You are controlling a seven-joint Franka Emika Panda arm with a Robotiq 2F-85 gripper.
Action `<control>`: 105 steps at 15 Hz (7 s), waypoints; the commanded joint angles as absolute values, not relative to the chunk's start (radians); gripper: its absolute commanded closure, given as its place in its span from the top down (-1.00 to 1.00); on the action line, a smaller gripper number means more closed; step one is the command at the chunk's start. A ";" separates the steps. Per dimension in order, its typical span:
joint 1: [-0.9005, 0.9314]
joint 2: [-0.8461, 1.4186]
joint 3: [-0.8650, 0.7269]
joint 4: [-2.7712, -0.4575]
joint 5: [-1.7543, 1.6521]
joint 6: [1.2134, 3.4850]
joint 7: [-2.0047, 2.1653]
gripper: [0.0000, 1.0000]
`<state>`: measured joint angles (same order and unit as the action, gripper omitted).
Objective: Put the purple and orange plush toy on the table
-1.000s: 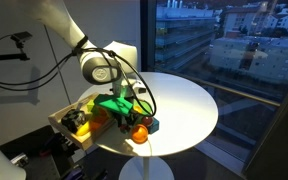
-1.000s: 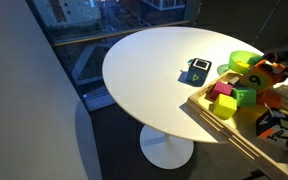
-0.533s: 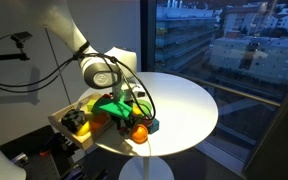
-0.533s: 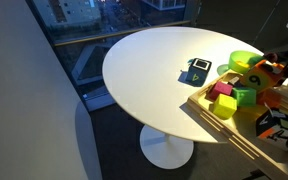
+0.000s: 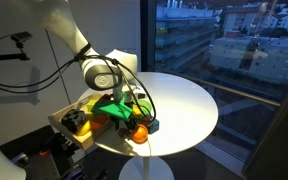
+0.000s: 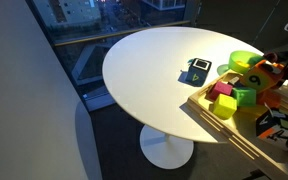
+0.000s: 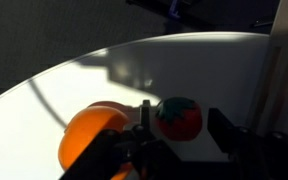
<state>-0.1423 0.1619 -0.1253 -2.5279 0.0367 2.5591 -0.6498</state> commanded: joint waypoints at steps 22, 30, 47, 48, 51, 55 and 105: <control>-0.139 -0.009 -0.107 -2.460 0.190 2.363 -0.672 1.00; -0.105 -0.049 -0.102 -2.479 0.248 2.344 -0.726 1.00; -0.117 -0.056 -0.134 -2.498 0.300 2.213 -0.824 1.00; -0.117 -0.055 -0.136 -2.499 0.296 2.208 -0.823 1.00; -0.121 -0.070 -0.144 -2.514 0.270 2.196 -0.832 1.00; -0.116 -0.081 -0.145 -2.538 0.251 2.202 -0.864 1.00; -0.030 0.131 0.021 -2.302 0.234 2.529 -0.399 1.00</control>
<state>-0.0314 0.0997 0.0181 -2.3631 0.2389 2.5038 -0.4658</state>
